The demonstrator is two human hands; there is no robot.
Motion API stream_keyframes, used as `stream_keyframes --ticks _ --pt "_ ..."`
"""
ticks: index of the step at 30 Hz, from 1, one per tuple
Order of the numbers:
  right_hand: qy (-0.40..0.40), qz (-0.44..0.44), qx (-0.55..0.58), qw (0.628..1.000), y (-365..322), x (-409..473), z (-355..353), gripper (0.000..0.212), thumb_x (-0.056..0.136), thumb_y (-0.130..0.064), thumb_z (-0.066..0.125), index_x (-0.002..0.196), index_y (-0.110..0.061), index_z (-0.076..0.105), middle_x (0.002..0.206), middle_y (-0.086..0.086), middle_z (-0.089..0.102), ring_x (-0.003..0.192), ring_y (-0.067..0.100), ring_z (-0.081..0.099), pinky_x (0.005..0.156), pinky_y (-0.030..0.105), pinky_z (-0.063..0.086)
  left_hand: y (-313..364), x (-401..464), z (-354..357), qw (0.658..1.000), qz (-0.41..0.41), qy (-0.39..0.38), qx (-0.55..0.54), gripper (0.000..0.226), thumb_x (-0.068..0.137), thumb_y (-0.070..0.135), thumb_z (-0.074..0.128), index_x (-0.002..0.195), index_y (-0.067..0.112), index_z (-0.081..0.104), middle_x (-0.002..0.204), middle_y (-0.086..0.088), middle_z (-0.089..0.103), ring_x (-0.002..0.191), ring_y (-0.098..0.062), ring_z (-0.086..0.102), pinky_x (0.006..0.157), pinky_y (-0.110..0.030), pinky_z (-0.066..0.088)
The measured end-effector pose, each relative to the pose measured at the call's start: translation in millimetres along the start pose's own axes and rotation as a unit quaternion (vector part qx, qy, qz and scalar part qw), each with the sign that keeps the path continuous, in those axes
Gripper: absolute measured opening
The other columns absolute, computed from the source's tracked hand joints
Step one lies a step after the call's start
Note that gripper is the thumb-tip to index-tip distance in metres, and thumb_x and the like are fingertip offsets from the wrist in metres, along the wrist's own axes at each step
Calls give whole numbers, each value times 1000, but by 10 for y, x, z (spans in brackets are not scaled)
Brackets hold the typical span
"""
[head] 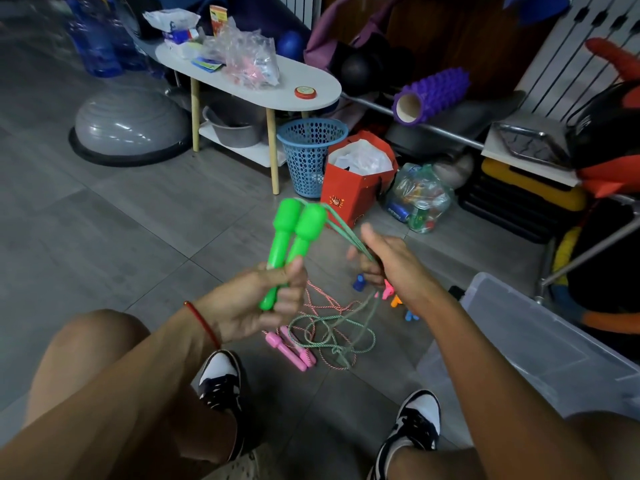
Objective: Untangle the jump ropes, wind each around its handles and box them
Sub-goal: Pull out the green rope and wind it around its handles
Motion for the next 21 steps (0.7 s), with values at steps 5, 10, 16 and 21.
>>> stream_keyframes --ticks 5,10,16,21 --pt "1 99 -125 987 725 -58 -182 46 105 -45 42 69 -21 57 50 -13 45 54 12 42 65 37 36 372 54 -220 919 161 168 -320 36 100 35 51 70 15 47 65 2 44 55 -9 48 50 -22 55" --pt "27 39 -141 989 653 -140 10 41 107 -37 40 70 -23 51 51 -18 44 52 0 37 61 29 33 -8 141 -425 923 6 357 -143 30 103 37 51 84 14 47 83 -11 48 72 -30 55 61 -63 56" --pt "-44 -11 -261 964 239 -83 532 39 108 -34 39 78 -20 59 66 -8 54 69 12 52 67 29 37 -142 339 29 977 -32 151 -150 43 101 44 47 69 15 46 91 -23 68 88 -35 64 77 -53 55" --pt "-87 15 -184 979 449 -216 586 42 103 -50 42 72 -25 57 64 -3 50 60 11 47 62 32 41 79 357 -220 936 61 286 -199 42 105 40 45 70 17 44 50 -1 41 52 -18 47 63 -37 55"
Point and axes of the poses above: each hand's wrist, its own x-axis towards the middle knuckle, its own z-axis out of the palm, y = z × x, the point moved 3 cm from there along x, towards the middle knuckle
